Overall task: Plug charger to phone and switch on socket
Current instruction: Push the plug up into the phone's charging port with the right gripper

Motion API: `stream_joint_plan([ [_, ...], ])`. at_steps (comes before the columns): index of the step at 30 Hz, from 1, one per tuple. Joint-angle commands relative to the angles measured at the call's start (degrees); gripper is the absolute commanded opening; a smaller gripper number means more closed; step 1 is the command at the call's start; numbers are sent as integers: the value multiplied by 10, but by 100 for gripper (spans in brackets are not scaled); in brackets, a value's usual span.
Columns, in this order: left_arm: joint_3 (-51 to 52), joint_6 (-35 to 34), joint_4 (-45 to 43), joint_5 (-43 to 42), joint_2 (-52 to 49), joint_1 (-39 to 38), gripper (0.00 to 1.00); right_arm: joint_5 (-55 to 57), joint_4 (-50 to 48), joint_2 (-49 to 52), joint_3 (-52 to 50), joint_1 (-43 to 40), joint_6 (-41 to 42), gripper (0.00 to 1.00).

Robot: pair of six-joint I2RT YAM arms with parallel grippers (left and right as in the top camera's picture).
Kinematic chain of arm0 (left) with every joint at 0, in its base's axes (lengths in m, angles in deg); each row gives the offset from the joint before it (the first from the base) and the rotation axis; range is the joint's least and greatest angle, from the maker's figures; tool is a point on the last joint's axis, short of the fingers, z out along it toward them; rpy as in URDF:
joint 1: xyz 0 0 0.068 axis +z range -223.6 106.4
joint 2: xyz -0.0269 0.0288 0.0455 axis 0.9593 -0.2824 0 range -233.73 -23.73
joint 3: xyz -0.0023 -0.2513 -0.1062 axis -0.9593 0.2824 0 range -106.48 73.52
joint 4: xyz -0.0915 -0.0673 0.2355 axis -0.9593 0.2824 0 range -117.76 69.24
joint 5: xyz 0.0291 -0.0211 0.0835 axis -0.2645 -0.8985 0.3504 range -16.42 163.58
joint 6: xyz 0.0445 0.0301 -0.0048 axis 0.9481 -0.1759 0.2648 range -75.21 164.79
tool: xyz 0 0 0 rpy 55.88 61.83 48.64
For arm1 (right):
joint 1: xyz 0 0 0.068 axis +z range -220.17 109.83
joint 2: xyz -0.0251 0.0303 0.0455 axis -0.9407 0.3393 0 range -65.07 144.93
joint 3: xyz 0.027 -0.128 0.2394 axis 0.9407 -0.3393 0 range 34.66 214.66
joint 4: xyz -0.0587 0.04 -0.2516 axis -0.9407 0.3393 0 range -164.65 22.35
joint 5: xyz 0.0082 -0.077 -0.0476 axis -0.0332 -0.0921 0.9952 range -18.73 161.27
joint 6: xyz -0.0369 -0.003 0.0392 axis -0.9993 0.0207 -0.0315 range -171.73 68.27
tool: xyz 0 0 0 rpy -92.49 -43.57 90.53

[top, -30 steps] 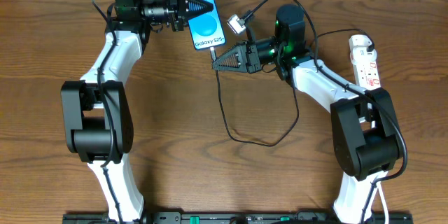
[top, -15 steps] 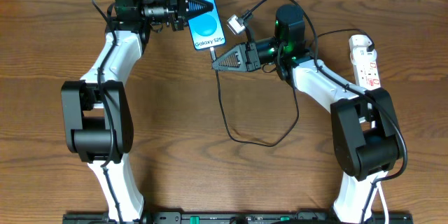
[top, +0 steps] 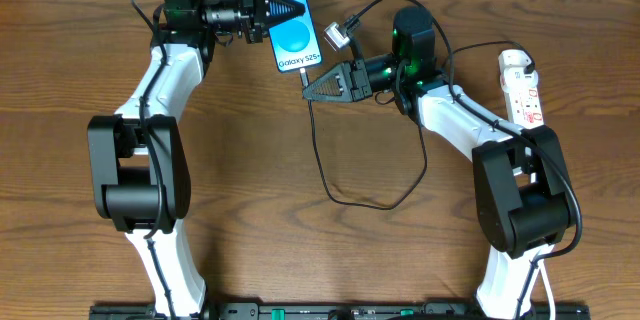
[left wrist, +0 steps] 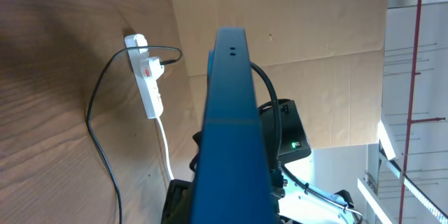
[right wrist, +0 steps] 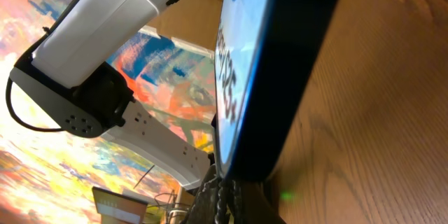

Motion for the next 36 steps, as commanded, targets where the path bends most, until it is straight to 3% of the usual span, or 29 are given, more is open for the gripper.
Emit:
stream_joint_plan([
  [1, -1, 15, -5, -40, 13, -8, 8, 45, -1, -3, 7, 2, 6, 1],
  [30, -1, 14, -5, -40, 13, -3, 7, 61, 19, 24, 7, -9, 12, 1],
  [36, -1, 14, -9, -40, 13, -3, 7, 70, -43, 24, 7, -9, 47, 1],
])
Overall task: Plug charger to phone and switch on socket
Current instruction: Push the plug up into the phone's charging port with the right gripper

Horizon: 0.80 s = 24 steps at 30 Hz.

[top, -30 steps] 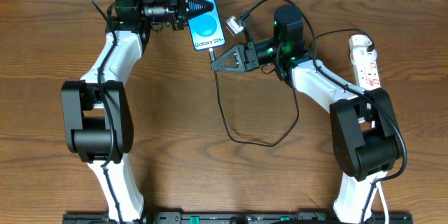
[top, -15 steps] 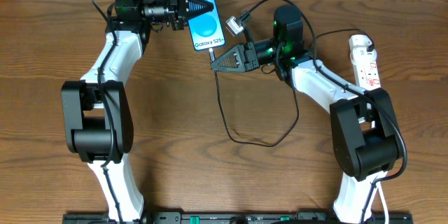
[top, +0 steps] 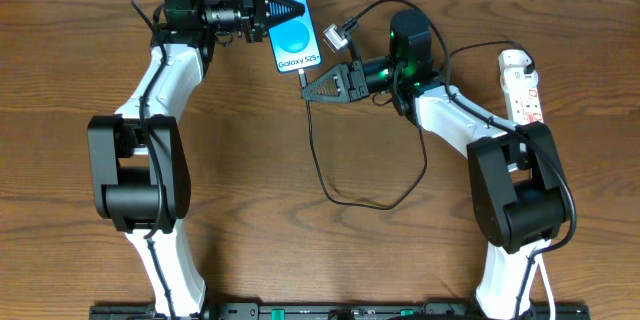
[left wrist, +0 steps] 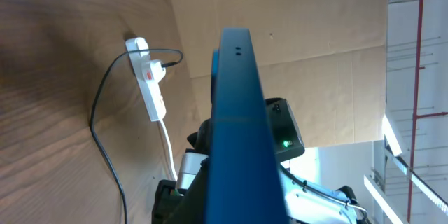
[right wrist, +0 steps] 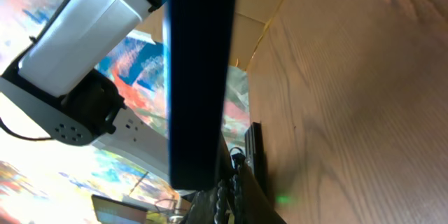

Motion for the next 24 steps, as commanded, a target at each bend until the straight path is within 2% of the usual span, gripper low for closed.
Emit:
stream_joint_plan([
  [1, -1, 2, -7, -41, 13, -4, 7, 59, -26, 5, 7, -11, 37, 1],
  [9, -1, 2, -11, -41, 13, -4, 7, 75, -36, 5, 7, -11, 51, 1],
  [16, -1, 2, -11, -41, 13, -4, 7, 85, -108, 5, 7, -11, 99, 1],
  [24, -1, 3, -11, -41, 13, -4, 7, 99, -108, 5, 7, -11, 107, 1],
])
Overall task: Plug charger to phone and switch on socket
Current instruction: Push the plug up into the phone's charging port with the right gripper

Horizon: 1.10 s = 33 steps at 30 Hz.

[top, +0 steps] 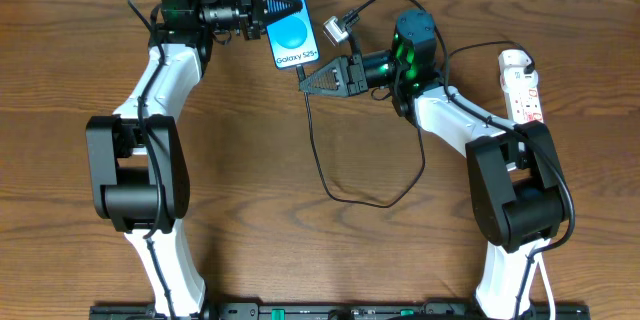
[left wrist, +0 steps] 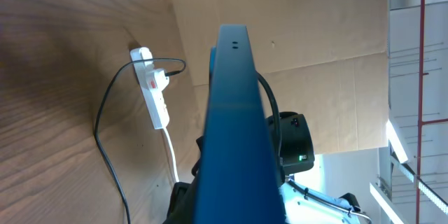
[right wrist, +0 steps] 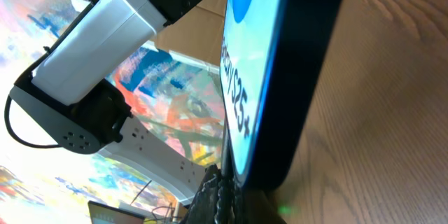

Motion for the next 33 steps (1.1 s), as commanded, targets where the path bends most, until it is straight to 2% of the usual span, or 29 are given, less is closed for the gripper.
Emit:
stream_joint_plan([
  [1, -1, 5, -2, -55, 13, -8, 7, 90, -7, 4, 10, -11, 16, 1],
  [21, -1, 5, -1, -55, 13, -10, 8, 76, -21, 4, 10, -17, 13, 1],
  [26, -1, 5, -1, -55, 13, -7, 8, 28, -21, 4, 9, -17, 0, 9],
  [33, -1, 5, -1, -55, 13, 4, 7, 0, -20, 4, 9, -15, -31, 32],
])
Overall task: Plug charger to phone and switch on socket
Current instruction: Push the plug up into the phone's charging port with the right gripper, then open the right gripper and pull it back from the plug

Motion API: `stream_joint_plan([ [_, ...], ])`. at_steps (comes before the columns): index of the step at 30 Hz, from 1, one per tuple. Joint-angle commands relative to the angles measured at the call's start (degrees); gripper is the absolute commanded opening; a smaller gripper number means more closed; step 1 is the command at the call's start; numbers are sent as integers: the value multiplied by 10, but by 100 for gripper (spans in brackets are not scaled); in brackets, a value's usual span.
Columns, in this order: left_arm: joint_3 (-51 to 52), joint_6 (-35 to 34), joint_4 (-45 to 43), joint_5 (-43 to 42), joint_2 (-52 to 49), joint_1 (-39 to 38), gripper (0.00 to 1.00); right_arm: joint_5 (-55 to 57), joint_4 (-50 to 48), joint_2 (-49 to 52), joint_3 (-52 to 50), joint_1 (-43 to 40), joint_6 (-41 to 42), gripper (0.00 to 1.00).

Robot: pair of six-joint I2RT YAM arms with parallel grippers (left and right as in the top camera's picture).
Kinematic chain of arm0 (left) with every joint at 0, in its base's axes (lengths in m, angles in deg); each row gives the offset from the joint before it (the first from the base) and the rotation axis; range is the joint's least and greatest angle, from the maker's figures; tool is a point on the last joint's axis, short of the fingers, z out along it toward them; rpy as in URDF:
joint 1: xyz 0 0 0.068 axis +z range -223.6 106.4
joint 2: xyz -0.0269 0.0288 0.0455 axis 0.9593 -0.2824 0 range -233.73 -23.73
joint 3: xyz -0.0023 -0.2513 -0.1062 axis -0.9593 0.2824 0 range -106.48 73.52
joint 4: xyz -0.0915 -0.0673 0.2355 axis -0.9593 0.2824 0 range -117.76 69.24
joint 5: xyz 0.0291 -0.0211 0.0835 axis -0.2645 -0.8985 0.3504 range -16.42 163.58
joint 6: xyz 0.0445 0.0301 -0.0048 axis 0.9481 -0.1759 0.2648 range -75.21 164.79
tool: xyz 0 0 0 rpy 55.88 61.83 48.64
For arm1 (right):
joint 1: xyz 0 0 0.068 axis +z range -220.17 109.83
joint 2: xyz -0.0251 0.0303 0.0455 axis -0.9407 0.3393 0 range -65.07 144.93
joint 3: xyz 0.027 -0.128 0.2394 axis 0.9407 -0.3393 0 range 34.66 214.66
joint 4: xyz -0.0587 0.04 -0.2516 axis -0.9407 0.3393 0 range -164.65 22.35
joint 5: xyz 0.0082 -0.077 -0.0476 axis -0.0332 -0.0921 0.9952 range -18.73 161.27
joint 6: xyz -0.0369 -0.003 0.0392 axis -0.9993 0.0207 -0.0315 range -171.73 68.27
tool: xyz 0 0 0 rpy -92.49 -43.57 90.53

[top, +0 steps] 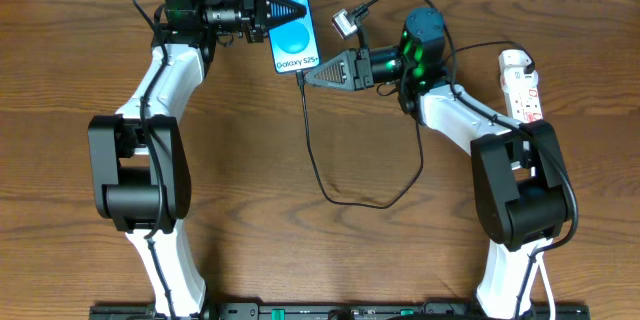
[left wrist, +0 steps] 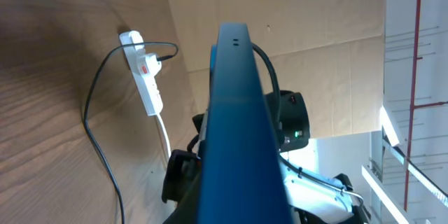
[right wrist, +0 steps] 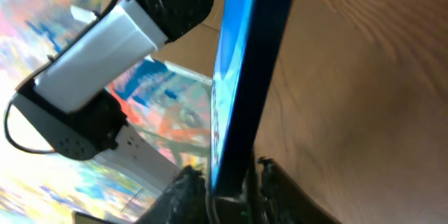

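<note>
The phone (top: 293,20), blue screen up and reading "Galaxy S25", is held off the table at the far middle by my left gripper (top: 268,8), shut on its upper end. In the left wrist view the phone (left wrist: 234,112) shows edge-on. My right gripper (top: 306,74) is at the phone's bottom edge, shut on the charger plug. In the right wrist view its fingers (right wrist: 189,182) flank the phone's (right wrist: 241,77) lower end. I cannot tell whether the plug is seated. The black cable (top: 320,160) loops across the table to the white power strip (top: 521,85).
The wooden table (top: 240,210) carries the cable's loop in the middle. The power strip (left wrist: 143,77) lies at the far right edge with a red switch and one plug in it. Both arm bases stand at the near left and near right.
My right gripper has moved further from me, up to the phone's bottom edge, with the plug in it. In its wrist view its fingers now show either side of the phone's lower end.
At first my left gripper held the phone at the far middle, and my right gripper held the plug a little short of its bottom corner. Over the following moments the right gripper stood steadily closer. Now it is at the bottom edge, the phone nearly unmoved.
</note>
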Motion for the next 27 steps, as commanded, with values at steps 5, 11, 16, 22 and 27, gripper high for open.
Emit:
stream_joint_plan([
  [5, -1, 4, -3, -24, 13, 8, 8, -9, 2, 4, 9, -3, -40, 38],
  [11, 9, 31, 2, -24, 9, 8, 7, -5, 2, 4, 9, -15, -44, 40],
  [16, 37, 34, 1, -23, 4, 8, 7, -4, 2, 4, 9, -37, -44, 40],
  [22, 76, 52, 1, -23, 3, 8, 7, -4, 2, 4, 9, -57, -44, 41],
  [27, 98, 60, 1, -10, 3, 8, 7, 1, 4, 4, 9, -61, -60, 44],
])
